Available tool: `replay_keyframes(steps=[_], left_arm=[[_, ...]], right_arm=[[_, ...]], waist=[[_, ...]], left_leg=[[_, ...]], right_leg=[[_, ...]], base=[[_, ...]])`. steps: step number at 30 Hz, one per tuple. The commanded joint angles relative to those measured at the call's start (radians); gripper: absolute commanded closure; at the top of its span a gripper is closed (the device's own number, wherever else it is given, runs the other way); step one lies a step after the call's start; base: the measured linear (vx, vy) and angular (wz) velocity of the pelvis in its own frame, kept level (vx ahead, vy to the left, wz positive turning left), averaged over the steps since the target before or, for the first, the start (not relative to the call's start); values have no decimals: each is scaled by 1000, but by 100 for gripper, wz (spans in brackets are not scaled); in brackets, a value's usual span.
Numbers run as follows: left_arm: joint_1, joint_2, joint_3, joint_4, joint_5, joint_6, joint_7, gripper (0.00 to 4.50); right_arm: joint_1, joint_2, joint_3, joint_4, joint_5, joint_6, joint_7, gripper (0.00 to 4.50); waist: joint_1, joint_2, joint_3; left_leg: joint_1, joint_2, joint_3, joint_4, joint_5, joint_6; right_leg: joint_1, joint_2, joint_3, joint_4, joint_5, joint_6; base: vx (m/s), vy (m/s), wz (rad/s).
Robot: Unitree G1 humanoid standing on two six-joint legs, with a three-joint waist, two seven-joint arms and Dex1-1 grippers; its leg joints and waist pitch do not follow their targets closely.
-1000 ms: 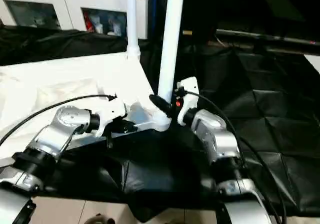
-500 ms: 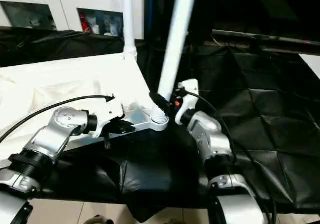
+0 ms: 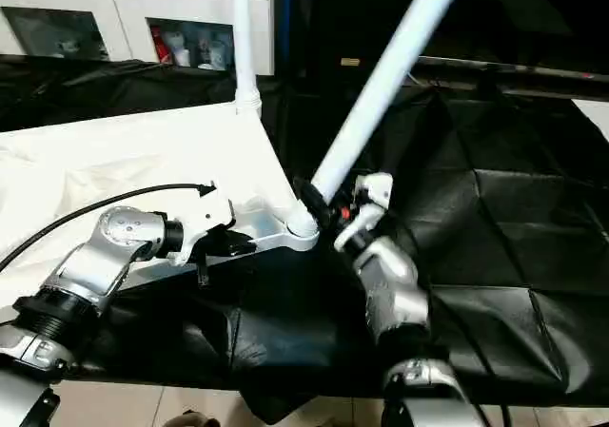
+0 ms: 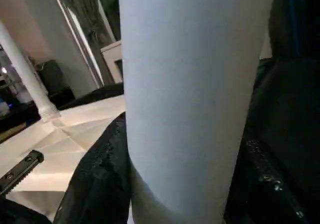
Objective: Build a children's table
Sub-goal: Insert table leg to table base
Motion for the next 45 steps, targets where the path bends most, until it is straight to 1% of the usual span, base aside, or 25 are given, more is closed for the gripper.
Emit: replay_keyframes(steps=[1,3,5,6,7,8,9,10,11,12,14,15,16,18,19,21,22,23,24,26,27,32,34,39,45], left_arm=[[-6,40,6,26,27,2,21,450],[-9,40,6,31,26,0,23,450],[-14,38,4,42,26,-5,28,450],[-15,38,4,45,27,-7,29,450],[-16,37,3,46,27,-8,30,450],[-17,35,2,48,28,-10,31,450],[-17,32,1,48,27,-12,32,450],[-17,31,1,48,27,-12,32,450],[-17,25,-4,51,28,-16,38,450],[-16,22,-6,52,29,-18,41,450],[-12,17,-11,51,30,-22,47,450],[-8,16,-13,46,30,-22,46,450],[-5,15,-16,43,29,-23,44,450],[0,15,-17,36,27,-24,41,450],[4,17,-17,32,24,-28,36,450],[9,21,-20,27,23,-37,27,450],[11,22,-22,26,23,-39,26,450],[13,23,-25,24,25,-43,24,450],[14,23,-26,24,26,-44,24,450],[17,22,-28,21,27,-45,21,450],[18,21,-30,17,27,-44,17,450],[21,25,-49,9,30,-55,-12,450],[20,28,-56,10,32,-64,-25,450],[17,37,-70,8,21,-92,-78,450],[4,53,-79,18,12,-128,-136,450]], right_arm=[[70,-15,4,46,-46,-8,-18,261],[90,-19,15,26,-63,-25,-15,261],[121,-35,52,-20,-101,-36,-5,261],[125,-40,64,-29,-110,-36,-2,261],[127,-46,76,-37,-121,-31,0,261],[126,-53,90,-46,-133,-21,4,261],[121,-64,114,-59,-149,-4,13,261],[121,-64,114,-60,-150,-3,14,261],[108,-80,142,-71,-172,18,23,261],[101,-87,154,-72,-180,31,28,261],[85,-99,177,-75,-198,55,40,261],[72,-104,186,-69,-203,75,46,261],[65,-108,192,-68,-207,90,49,261],[45,-116,202,-54,-217,101,57,261],[15,-123,207,-31,-225,112,63,261],[-19,-130,212,-4,-233,119,71,261],[-27,-133,214,1,-235,123,74,261],[-49,-141,226,21,-247,135,92,261],[-61,-146,236,32,-256,140,101,261],[-78,-153,248,51,-267,153,121,261],[-94,-158,257,70,-275,166,141,261],[-138,-178,288,138,-292,190,229,261],[-139,-182,284,147,-285,189,250,261],[-134,-197,269,181,-269,180,315,261],[-120,-207,264,210,-265,157,383,261]], waist=[[9,21,-56],[12,22,-55],[12,17,-54],[14,18,-56],[13,19,-54],[12,14,-52],[10,16,-49],[9,17,-48],[9,-2,-47],[6,-9,-47],[8,-11,-47],[7,-11,-46],[5,-16,-47],[4,-22,-48],[2,-29,-47],[-1,-27,-45],[-3,-33,-44],[-2,-34,-43],[-1,-33,-42],[-4,-39,-41],[-3,-40,-42],[-2,-40,-43],[-1,-44,-47],[2,-42,-55],[4,-39,-55]], left_leg=[[11,67,-27,-82,-246,13],[10,67,-27,-82,-248,15],[9,66,-26,-83,-247,20],[11,66,-27,-83,-245,19],[9,65,-27,-84,-247,19],[9,65,-26,-85,-256,20],[11,64,-28,-86,-285,12],[11,65,-29,-87,-296,9],[11,65,-29,-86,-289,14],[11,66,-26,-87,-287,16],[11,66,-28,-87,-275,18],[12,68,-29,-89,-278,18],[11,68,-28,-89,-283,17],[11,69,-28,-89,-289,15],[10,67,-28,-88,-286,17],[7,66,-30,-89,-294,14],[6,66,-30,-89,-299,13],[12,67,-31,-89,-316,6],[14,68,-32,-89,-323,2],[13,68,-34,-92,-335,-2],[17,69,-33,-90,-338,-4],[17,71,-31,-90,-326,1],[17,71,-29,-91,-305,4],[17,70,-24,-89,-252,15],[18,71,-23,-90,-250,21]], right_leg=[[41,-102,61,-83,-119,-257],[40,-103,62,-85,-115,-253],[40,-101,62,-87,-114,-244],[41,-101,61,-84,-116,-244],[41,-101,61,-87,-132,-239],[40,-100,61,-91,-153,-235],[38,-103,62,-96,-226,-222],[37,-104,62,-99,-251,-217],[37,-107,64,-100,-294,-205],[32,-105,64,-106,-318,-193],[33,-105,64,-104,-324,-187],[28,-105,65,-104,-324,-181],[28,-104,65,-105,-325,-179],[28,-106,65,-104,-327,-177],[28,-108,65,-104,-338,-175],[28,-108,63,-107,-375,-170],[28,-108,63,-109,-392,-163],[23,-112,66,-115,-440,-147],[21,-112,66,-115,-450,-146],[21,-111,65,-118,-470,-139],[17,-111,66,-117,-467,-139],[18,-109,68,-113,-417,-159],[21,-106,67,-108,-356,-168],[31,-103,65,-97,-214,-206],[34,-103,63,-95,-176,-225]], base=[[0,0,0],[0,0,0],[0,0,0],[0,0,0],[0,0,0],[0,0,0],[0,0,0],[0,0,0],[0,0,0],[0,0,0],[0,0,0],[0,0,0],[0,0,0],[0,0,0],[0,0,0],[0,0,0],[0,0,0],[0,0,0],[0,0,0],[0,0,0],[0,0,0],[0,0,0],[0,0,0],[0,0,0],[0,0,0]])
